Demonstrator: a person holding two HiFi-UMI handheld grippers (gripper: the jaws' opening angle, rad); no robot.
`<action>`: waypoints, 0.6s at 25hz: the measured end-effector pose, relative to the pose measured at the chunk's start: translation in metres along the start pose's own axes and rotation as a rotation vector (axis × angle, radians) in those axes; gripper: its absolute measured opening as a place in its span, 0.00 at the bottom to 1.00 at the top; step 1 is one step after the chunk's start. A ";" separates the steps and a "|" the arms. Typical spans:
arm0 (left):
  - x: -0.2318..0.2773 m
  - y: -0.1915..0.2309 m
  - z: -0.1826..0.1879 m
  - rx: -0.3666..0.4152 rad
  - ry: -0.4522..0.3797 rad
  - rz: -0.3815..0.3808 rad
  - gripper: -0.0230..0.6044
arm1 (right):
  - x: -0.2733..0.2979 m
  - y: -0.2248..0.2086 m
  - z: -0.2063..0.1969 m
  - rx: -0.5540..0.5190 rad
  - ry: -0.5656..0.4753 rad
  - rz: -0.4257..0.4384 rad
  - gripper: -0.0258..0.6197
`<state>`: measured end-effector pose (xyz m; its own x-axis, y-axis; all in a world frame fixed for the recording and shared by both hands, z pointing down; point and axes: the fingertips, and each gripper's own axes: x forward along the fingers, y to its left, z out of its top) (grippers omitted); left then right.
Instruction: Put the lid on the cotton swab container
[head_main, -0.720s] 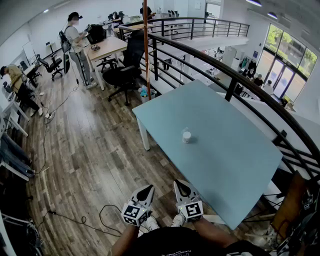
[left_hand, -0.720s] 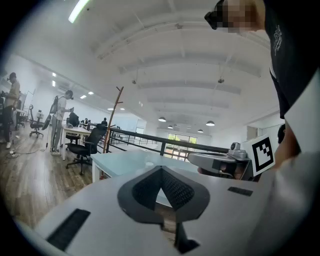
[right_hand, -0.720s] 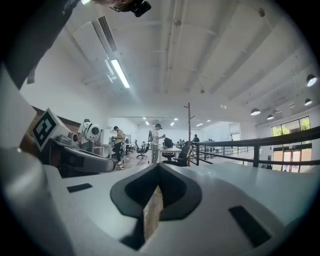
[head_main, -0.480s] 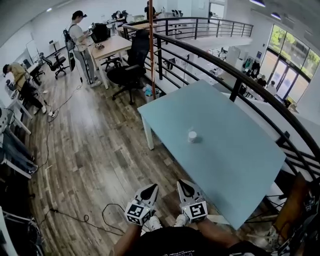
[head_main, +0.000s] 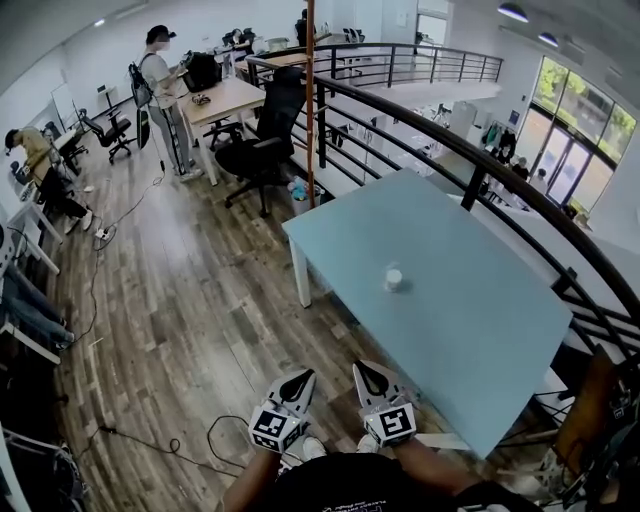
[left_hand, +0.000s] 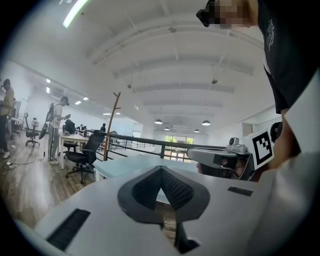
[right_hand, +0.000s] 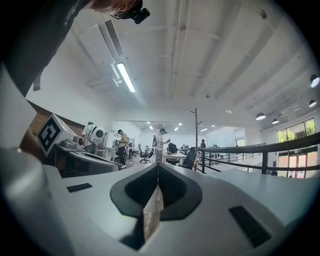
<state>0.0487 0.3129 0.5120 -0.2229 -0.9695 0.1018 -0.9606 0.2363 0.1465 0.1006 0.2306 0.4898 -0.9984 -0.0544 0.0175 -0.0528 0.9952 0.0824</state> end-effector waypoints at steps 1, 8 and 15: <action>-0.002 0.004 -0.002 0.004 0.003 -0.003 0.05 | 0.003 0.006 0.000 -0.015 0.004 0.007 0.07; -0.010 0.030 -0.001 0.010 0.005 -0.017 0.05 | 0.022 0.028 0.000 0.015 0.034 0.013 0.07; 0.004 0.038 -0.013 0.004 0.038 -0.041 0.05 | 0.035 0.027 0.000 -0.020 0.010 0.047 0.07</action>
<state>0.0138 0.3190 0.5311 -0.1774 -0.9752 0.1327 -0.9694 0.1964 0.1471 0.0647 0.2560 0.4931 -0.9995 -0.0088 0.0315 -0.0055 0.9949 0.1008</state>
